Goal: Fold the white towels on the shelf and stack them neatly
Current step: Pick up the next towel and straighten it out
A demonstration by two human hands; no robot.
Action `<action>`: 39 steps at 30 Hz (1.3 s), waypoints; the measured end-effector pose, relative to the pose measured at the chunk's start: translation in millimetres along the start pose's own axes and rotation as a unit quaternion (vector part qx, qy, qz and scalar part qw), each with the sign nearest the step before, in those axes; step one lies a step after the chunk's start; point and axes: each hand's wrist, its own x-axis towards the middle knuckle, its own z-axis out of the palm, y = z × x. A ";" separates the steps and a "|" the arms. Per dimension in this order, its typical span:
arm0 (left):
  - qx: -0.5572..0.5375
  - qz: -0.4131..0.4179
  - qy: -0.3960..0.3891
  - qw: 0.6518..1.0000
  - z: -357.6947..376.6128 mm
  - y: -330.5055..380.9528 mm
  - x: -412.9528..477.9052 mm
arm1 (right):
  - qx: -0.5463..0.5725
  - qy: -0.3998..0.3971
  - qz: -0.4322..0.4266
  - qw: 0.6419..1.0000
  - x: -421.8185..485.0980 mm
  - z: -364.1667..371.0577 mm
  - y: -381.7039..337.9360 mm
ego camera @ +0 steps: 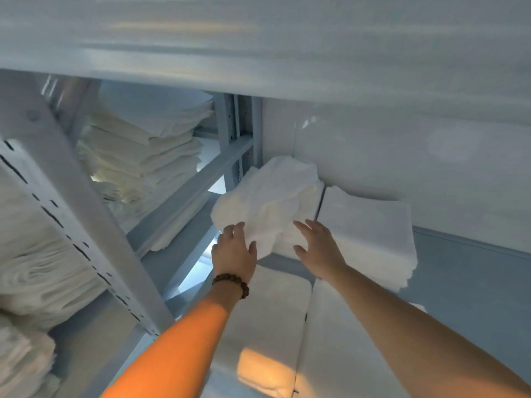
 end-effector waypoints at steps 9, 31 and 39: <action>-0.042 -0.070 -0.083 0.993 4.9 -7.1 47.4 | 0.021 0.003 -0.013 1.000 49.7 19.9 -46.3; -0.040 0.153 -0.061 0.986 -15.6 85.3 -26.0 | 0.095 0.178 -0.007 0.979 -32.8 -52.2 8.0; -0.016 0.157 -0.116 0.981 -12.5 158.2 -68.0 | 0.121 0.258 0.011 0.958 -96.2 -90.4 68.2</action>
